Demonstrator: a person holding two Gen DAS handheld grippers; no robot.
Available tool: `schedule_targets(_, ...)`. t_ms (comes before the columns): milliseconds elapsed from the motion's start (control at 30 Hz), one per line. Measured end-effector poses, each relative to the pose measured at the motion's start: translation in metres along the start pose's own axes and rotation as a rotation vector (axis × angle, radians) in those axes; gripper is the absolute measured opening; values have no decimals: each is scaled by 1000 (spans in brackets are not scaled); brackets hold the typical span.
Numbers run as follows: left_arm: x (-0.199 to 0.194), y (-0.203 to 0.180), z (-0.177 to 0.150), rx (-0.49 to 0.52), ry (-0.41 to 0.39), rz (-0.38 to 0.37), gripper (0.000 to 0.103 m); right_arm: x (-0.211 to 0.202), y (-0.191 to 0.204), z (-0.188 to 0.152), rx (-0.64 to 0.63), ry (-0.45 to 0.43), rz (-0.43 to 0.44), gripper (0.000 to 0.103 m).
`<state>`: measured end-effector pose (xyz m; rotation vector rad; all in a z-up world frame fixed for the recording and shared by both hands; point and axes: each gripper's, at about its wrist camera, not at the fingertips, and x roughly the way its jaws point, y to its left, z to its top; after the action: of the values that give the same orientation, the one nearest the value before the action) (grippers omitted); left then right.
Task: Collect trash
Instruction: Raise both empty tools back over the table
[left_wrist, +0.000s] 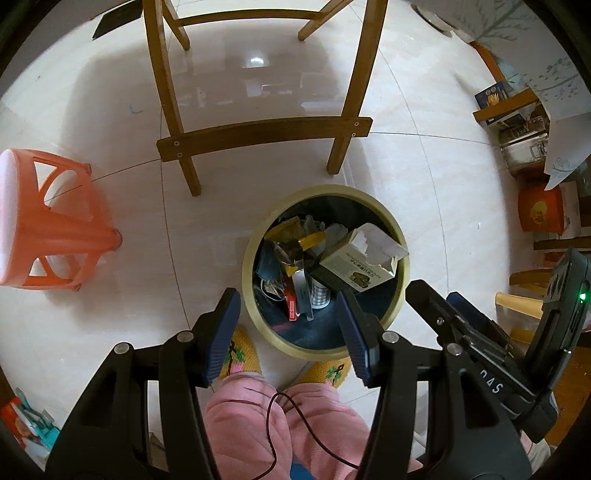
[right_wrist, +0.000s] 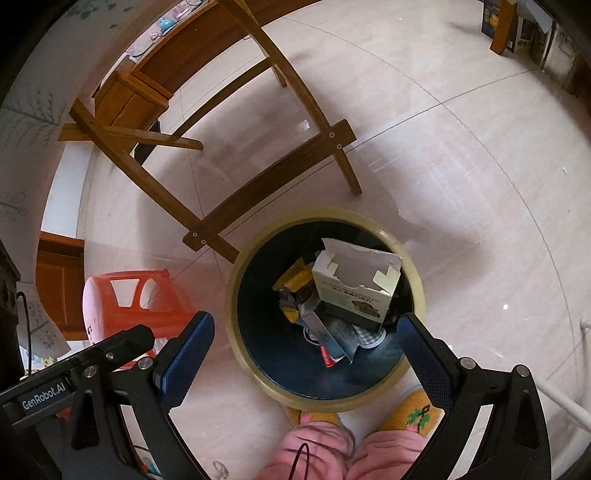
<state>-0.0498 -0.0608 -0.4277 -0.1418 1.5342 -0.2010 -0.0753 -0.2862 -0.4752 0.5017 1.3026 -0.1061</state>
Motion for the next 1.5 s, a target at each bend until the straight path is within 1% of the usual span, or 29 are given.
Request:
schedule_targets(133, -16, -3, 0, 9, -15, 6, 51, -17, 10, 0, -30, -11, -9, 100)
schedule_targets(267, -39, -8, 1, 12, -32, 6, 51, -39, 18, 4, -39, -14, -11, 100)
schedule_targets(367, -61, -14, 1, 12, -53, 21, 51, -58, 24, 8, -50, -16, -11, 100)
schedule_targets(467, -79, -21, 2, -2, -57, 37, 51, -79, 31, 14, -65, -20, -7, 100)
schedule_targets(633, -127, -35, -4, -7, -78, 79, 51, -132, 43, 26, -75, -52, 1, 100)
schedule_targets(833, -213, -51, -11, -18, -135, 100, 51, -211, 67, 34, -92, -71, 27, 100)
schedule_targets(900, -248, -56, -13, -21, -167, 109, 51, -243, 80, 37, -117, -76, 34, 100)
schedule_targets(933, -258, -57, -14, -21, -176, 113, 51, -257, 86, 38, -129, -76, 39, 100)
schedule_targets(967, -278, -60, -14, -23, -193, 116, 51, -267, 90, 39, -136, -77, 41, 100)
schedule_targets(1033, -303, -63, -16, -24, -217, 112, 51, -293, 102, 42, -157, -78, 37, 100)
schedule_targets(1100, -335, -68, -17, -25, -256, 118, 54, -320, 115, 47, -178, -76, 35, 100)
schedule_targets(1167, -357, -70, -19, -25, -287, 123, 57, -344, 126, 51, -201, -87, 30, 100)
schedule_targets(1267, -388, -73, -20, -33, -326, 134, 58, -380, 144, 58, -248, -122, 9, 100)
schedule_targets(1333, -406, -74, -20, -42, -343, 133, 58, -397, 153, 63, -260, -136, -2, 100)
schedule_targets(1500, -438, -81, -25, -58, -386, 147, 58, -440, 168, 75, -267, -177, 12, 100)
